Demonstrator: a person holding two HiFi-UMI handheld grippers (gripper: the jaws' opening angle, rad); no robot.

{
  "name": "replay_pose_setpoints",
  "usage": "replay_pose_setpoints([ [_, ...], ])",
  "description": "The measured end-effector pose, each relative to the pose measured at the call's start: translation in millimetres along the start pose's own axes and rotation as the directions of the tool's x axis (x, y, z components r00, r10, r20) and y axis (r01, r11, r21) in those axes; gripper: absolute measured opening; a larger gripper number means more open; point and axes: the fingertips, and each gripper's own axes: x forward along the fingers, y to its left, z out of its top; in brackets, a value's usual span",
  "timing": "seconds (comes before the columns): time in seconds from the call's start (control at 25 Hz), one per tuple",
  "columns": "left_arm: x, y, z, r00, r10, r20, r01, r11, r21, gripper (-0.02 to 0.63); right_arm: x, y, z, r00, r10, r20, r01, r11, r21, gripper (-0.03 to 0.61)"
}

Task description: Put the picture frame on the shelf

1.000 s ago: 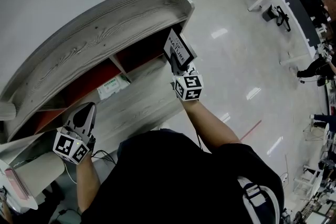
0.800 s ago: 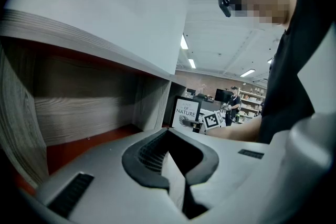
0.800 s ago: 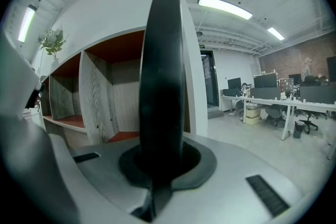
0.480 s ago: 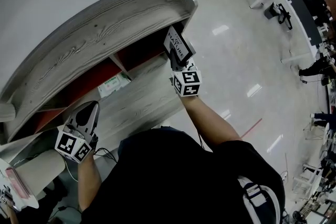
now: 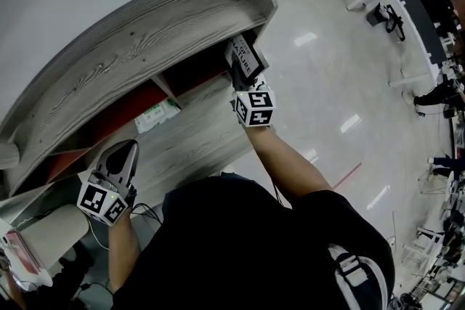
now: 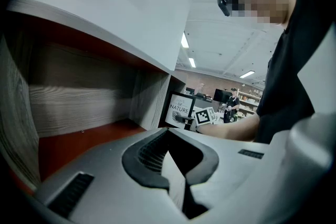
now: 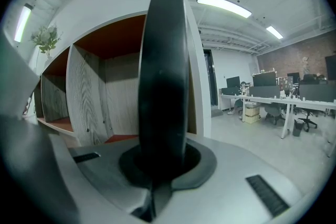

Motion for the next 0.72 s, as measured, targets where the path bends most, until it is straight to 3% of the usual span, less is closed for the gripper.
replay_pose_setpoints([
  [0.72, -4.1, 2.6, -5.8, 1.000, 0.007, -0.005, -0.007, 1.000, -0.016, 0.020, 23.3, 0.6, 5.1, 1.000, -0.016, 0.009, 0.015, 0.999, 0.030, 0.023],
])
